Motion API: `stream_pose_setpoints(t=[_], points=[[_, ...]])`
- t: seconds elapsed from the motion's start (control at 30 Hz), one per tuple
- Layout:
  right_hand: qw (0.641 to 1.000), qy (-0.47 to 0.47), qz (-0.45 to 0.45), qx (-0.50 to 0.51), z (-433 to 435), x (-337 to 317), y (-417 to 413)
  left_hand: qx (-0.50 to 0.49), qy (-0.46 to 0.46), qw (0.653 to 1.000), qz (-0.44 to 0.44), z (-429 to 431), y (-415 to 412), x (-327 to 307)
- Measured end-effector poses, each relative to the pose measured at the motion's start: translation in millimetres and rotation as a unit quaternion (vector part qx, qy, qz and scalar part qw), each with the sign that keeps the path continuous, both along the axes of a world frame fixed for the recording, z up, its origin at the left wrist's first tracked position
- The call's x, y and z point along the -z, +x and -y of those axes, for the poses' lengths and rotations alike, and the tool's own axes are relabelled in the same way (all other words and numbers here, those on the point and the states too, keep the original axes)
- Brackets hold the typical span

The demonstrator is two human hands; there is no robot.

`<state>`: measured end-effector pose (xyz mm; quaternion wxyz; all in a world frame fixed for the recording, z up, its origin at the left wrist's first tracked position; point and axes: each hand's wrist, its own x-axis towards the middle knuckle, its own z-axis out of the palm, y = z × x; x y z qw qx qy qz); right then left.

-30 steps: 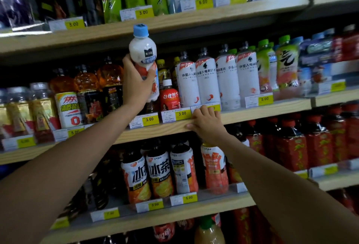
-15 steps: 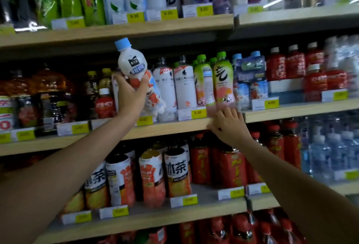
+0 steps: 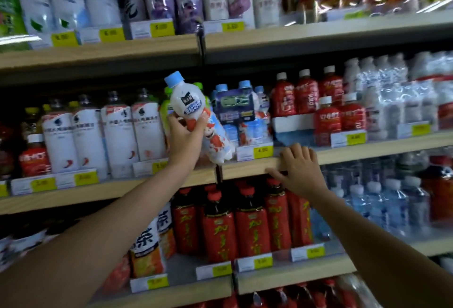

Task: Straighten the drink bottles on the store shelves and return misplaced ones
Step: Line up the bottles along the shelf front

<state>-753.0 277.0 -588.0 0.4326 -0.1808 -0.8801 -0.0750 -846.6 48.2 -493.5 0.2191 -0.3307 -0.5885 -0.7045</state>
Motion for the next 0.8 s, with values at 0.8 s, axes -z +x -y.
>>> stream_pose_setpoints(t=[0.8], points=[[0.984, 0.024, -0.099, -0.144, -50, 2, -1, -0.094, -0.161, 0.98, -0.065, -205, 29, -17]])
